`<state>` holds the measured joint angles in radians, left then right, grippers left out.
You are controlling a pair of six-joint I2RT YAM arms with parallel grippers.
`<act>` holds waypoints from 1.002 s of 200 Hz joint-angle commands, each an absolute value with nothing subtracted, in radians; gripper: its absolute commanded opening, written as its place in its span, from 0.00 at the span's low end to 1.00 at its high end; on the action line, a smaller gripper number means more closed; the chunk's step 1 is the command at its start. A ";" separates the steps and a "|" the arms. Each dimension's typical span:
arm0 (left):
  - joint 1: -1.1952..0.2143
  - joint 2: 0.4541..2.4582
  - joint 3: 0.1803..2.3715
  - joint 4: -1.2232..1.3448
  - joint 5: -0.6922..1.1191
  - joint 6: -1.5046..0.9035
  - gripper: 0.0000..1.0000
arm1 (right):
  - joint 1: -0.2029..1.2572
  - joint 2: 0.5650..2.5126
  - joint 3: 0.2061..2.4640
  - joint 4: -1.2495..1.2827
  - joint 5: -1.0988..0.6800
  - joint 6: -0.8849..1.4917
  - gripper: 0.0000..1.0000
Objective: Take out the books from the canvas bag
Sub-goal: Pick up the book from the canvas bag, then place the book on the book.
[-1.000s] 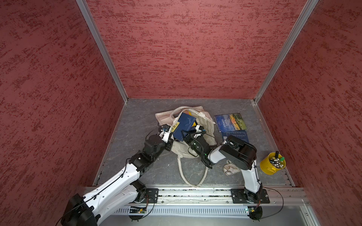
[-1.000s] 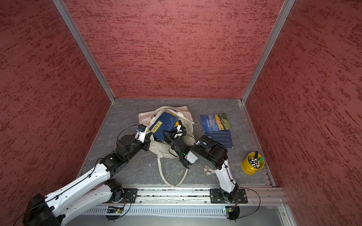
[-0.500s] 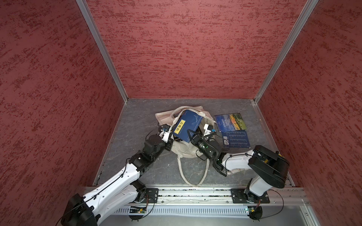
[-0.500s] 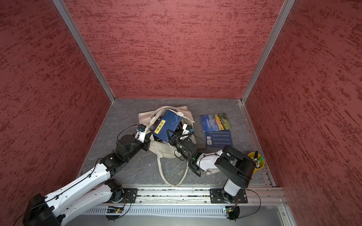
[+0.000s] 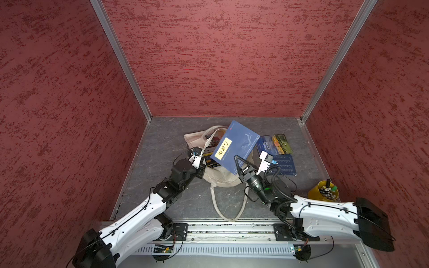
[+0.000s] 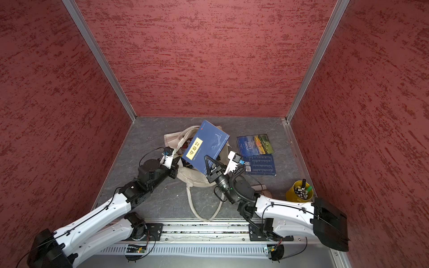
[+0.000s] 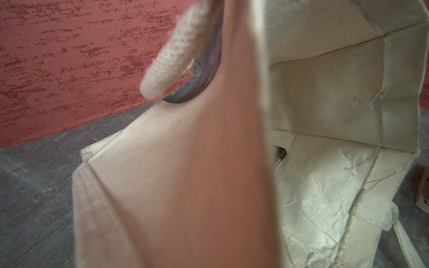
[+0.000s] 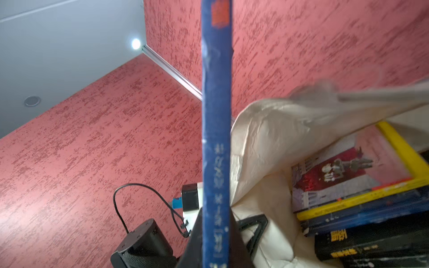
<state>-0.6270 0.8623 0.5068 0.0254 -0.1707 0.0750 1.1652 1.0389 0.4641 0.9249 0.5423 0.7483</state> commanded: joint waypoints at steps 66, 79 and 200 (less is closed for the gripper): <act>-0.624 0.861 0.542 0.097 -0.161 0.065 0.00 | 1.166 0.803 0.278 0.920 1.134 0.658 0.00; -0.624 0.861 0.542 0.095 -0.161 0.064 0.00 | 1.139 0.794 0.257 0.905 1.150 0.697 0.00; -0.627 0.855 0.541 0.095 -0.165 0.068 0.00 | 0.642 0.800 0.082 0.533 0.707 1.393 0.00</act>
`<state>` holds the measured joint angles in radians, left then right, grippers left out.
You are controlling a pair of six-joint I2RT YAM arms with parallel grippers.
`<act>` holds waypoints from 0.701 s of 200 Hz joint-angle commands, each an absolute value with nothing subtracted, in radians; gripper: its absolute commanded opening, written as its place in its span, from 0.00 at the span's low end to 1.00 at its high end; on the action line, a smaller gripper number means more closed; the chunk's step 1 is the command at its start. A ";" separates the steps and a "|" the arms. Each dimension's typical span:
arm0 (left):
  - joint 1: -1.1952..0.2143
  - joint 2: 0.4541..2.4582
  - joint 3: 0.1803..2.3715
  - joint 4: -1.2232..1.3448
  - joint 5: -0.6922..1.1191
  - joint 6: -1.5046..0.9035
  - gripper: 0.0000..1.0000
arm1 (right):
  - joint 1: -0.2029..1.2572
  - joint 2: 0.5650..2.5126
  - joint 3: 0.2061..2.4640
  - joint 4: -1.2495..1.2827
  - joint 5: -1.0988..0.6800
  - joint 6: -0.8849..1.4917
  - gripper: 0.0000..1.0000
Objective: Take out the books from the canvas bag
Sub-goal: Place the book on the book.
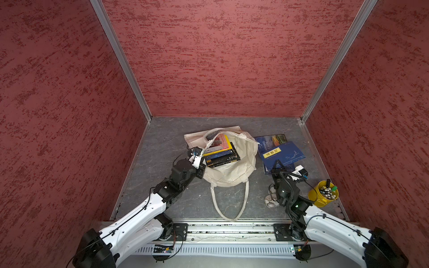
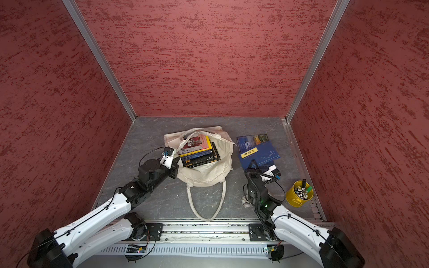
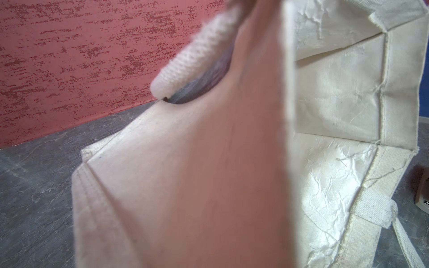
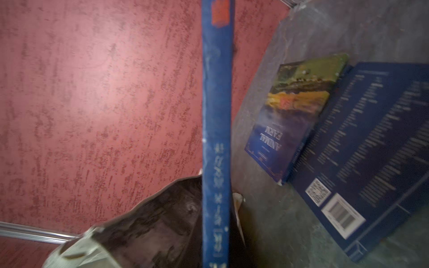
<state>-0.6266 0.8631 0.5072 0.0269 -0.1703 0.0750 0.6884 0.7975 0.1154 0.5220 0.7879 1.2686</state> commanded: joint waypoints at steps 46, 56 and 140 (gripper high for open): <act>-0.629 0.862 0.542 0.094 -0.159 0.066 0.00 | 0.521 0.900 0.070 0.573 0.610 1.370 0.00; -0.630 0.862 0.543 0.094 -0.159 0.068 0.00 | 0.502 0.930 0.063 0.594 0.592 1.378 0.00; -0.633 0.864 0.542 0.093 -0.161 0.070 0.00 | 0.391 1.200 0.058 0.753 0.561 1.529 0.00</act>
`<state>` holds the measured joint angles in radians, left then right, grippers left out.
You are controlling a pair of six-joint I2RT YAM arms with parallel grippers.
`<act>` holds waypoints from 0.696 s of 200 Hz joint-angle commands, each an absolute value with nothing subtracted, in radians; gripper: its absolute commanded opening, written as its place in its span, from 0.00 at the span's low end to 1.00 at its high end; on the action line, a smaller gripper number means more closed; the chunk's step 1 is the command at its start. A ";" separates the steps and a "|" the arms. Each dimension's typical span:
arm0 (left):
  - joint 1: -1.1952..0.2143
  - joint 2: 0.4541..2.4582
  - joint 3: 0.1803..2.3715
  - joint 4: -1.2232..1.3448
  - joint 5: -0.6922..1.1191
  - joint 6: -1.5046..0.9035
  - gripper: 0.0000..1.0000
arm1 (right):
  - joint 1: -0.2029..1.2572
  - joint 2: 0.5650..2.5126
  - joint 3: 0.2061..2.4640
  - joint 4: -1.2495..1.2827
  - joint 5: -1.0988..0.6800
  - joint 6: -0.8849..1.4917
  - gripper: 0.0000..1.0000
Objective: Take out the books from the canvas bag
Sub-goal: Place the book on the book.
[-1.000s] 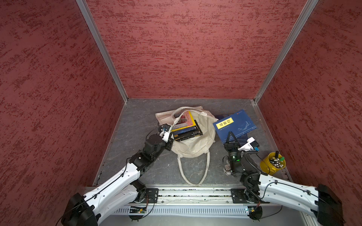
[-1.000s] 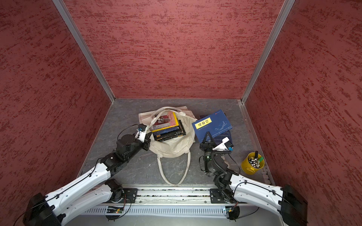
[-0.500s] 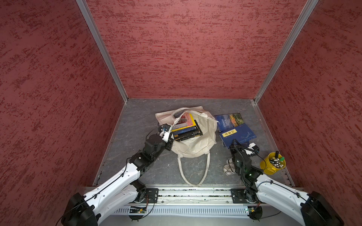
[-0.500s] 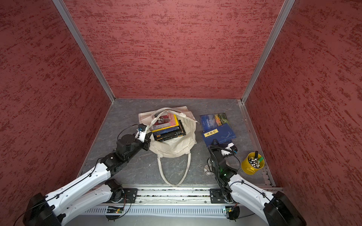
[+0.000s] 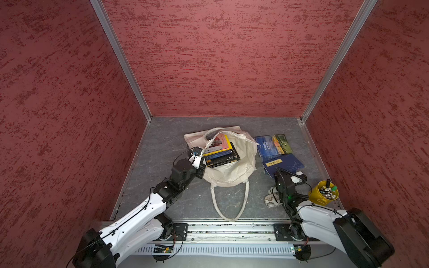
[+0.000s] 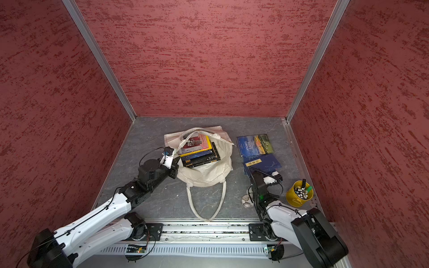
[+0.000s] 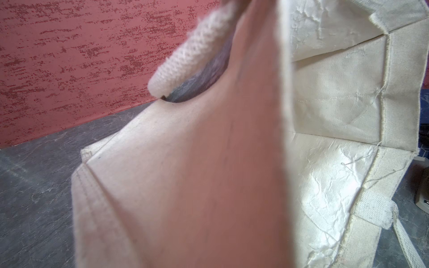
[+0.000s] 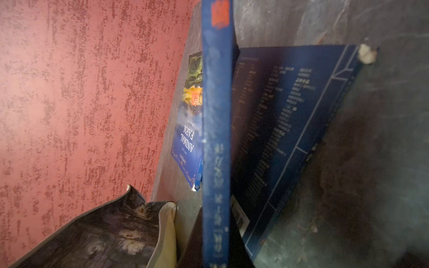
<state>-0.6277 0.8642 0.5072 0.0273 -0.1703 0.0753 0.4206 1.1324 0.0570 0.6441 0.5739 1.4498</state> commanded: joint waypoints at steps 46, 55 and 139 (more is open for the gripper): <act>-0.633 0.867 0.544 0.094 -0.159 0.071 0.00 | 0.376 1.410 0.087 0.894 0.493 1.649 0.00; -0.633 0.867 0.544 0.093 -0.159 0.073 0.00 | 0.376 1.435 0.101 0.900 0.484 1.652 0.00; -0.632 0.874 0.547 0.096 -0.150 0.071 0.00 | 0.376 1.459 0.129 0.887 0.523 1.629 0.37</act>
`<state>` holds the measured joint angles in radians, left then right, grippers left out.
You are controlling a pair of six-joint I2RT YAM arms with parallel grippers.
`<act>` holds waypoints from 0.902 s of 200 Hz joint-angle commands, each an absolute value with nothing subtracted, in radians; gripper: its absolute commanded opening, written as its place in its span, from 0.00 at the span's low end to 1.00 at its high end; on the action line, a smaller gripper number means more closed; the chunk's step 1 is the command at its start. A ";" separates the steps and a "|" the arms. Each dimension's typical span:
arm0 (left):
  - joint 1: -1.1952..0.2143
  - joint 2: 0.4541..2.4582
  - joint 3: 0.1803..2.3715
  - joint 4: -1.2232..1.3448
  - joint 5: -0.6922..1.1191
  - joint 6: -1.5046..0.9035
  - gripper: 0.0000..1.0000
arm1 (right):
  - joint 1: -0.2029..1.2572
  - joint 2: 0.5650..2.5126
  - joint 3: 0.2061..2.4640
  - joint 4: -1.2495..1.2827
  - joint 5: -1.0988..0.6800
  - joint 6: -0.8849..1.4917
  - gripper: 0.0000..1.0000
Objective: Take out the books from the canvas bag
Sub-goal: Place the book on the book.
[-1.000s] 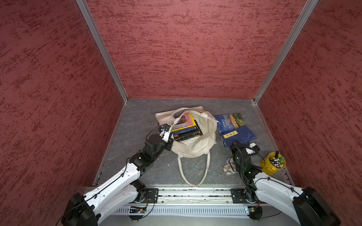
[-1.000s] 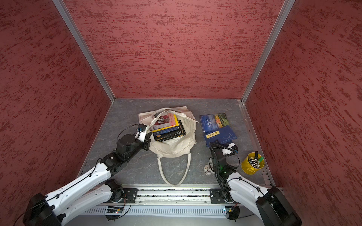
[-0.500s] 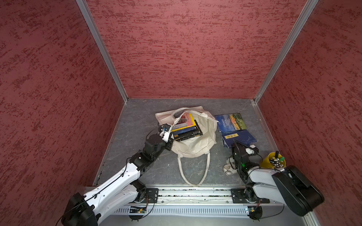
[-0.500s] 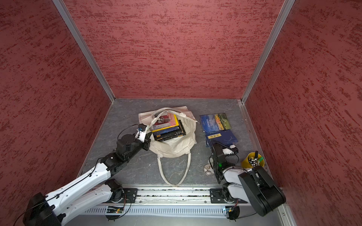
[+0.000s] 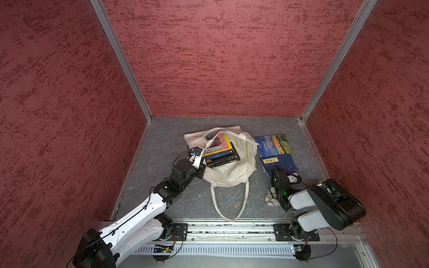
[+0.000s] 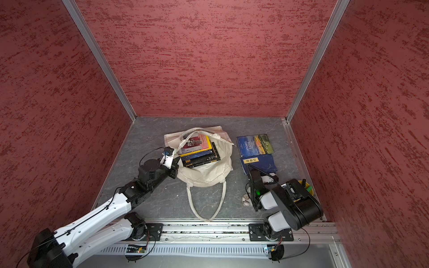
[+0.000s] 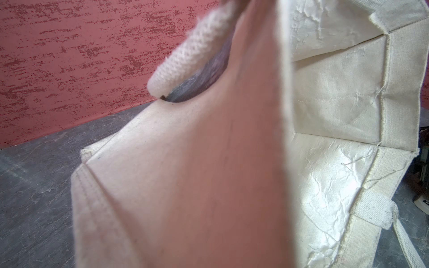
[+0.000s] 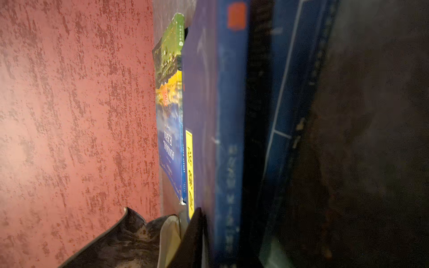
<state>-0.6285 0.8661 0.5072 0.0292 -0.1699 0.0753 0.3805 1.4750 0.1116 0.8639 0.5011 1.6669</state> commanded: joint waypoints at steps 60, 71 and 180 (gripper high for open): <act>-0.632 0.868 0.545 0.094 -0.155 0.074 0.00 | 0.374 1.349 0.139 0.816 0.479 1.595 0.99; -0.632 0.868 0.546 0.094 -0.153 0.074 0.00 | 0.374 1.313 0.138 0.776 0.476 1.601 0.99; -0.633 0.864 0.546 0.091 -0.153 0.077 0.00 | 0.374 0.948 0.323 0.195 0.425 1.500 0.99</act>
<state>-0.6285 0.8715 0.5125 0.0288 -0.1703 0.0753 0.3779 0.9493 0.3359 0.2775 0.4664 1.5173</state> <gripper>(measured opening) 0.049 0.987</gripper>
